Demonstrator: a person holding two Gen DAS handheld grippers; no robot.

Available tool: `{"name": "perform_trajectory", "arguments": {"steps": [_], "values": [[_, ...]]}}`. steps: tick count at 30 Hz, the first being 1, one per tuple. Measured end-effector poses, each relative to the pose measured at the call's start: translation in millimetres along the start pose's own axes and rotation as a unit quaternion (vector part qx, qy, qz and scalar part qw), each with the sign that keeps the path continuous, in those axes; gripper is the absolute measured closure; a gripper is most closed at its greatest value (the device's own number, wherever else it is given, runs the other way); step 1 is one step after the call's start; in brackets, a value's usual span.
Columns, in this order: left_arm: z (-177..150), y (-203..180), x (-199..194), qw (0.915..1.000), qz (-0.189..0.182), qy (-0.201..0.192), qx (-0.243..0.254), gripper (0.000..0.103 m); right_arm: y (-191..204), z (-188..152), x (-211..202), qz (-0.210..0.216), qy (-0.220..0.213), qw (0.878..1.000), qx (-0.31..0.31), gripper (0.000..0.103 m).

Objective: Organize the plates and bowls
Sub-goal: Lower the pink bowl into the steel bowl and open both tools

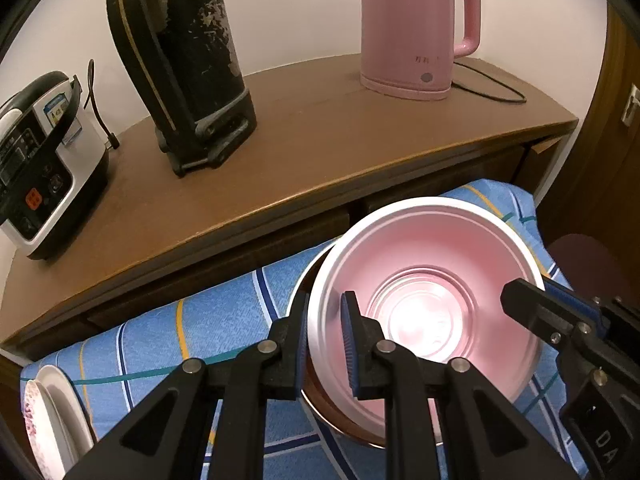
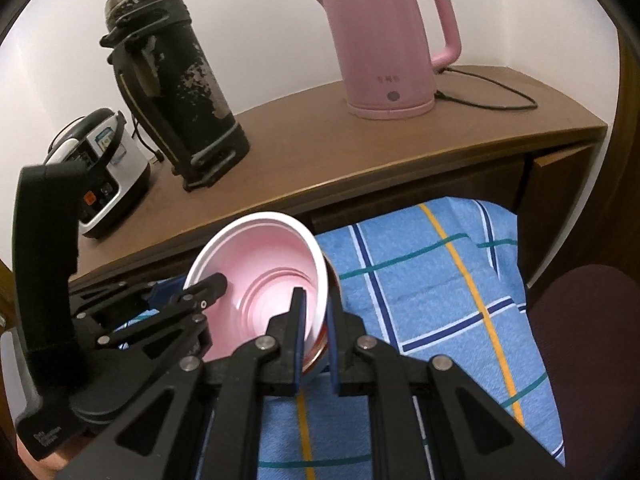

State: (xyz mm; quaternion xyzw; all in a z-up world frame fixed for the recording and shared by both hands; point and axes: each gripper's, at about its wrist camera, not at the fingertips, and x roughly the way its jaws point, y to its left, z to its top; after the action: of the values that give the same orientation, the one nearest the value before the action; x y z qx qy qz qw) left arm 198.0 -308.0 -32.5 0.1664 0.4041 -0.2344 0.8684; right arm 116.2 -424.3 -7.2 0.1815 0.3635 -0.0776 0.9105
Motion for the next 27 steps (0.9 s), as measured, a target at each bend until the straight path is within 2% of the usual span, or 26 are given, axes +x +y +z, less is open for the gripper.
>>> {"name": "perform_trajectory", "arguments": {"steps": [5,7,9,12,13,15,17,21,27], "values": [[1.2,-1.8,-0.6,1.0,0.0,-0.007,0.006,0.084,-5.2,-1.8,8.2,0.002,-0.002,1.0,0.017,0.089],[0.8,-2.7,-0.4,0.9999,-0.001,-0.006,0.008,0.082,-7.4,-1.9,9.4,0.009,-0.006,1.0,0.021,0.085],[-0.2,-4.1,-1.0,0.9999,-0.002,-0.005,0.012,0.077,-9.9,-1.4,9.2,0.005,-0.01,1.0,0.026,0.069],[-0.9,-5.2,-7.1,0.9998,-0.003,-0.013,0.017,0.072,-13.2,-1.0,5.6,0.002,-0.025,0.999,0.034,0.065],[-0.5,-4.6,-11.3,0.9997,-0.002,-0.02,0.018,0.068,-14.5,-0.6,3.9,0.004,-0.03,0.999,0.038,0.065],[0.3,-2.2,-19.6,0.9992,0.01,-0.035,0.015,0.038,-17.2,-0.8,-3.2,0.01,-0.046,0.998,0.048,0.065],[-0.7,1.0,-31.0,0.9977,0.029,-0.06,0.011,0.03,-17.5,-0.9,-11.7,0.008,-0.062,0.997,0.051,0.064],[-3.1,6.6,-44.7,0.9967,0.039,-0.071,0.009,0.03,-14.8,-4.0,-26.4,0.01,-0.082,0.995,0.051,0.051],[-17.6,13.0,-65.8,0.9956,0.045,-0.082,0.006,0.03,-11.3,-18.1,-53.4,0.009,-0.113,0.992,0.056,0.042]]}}
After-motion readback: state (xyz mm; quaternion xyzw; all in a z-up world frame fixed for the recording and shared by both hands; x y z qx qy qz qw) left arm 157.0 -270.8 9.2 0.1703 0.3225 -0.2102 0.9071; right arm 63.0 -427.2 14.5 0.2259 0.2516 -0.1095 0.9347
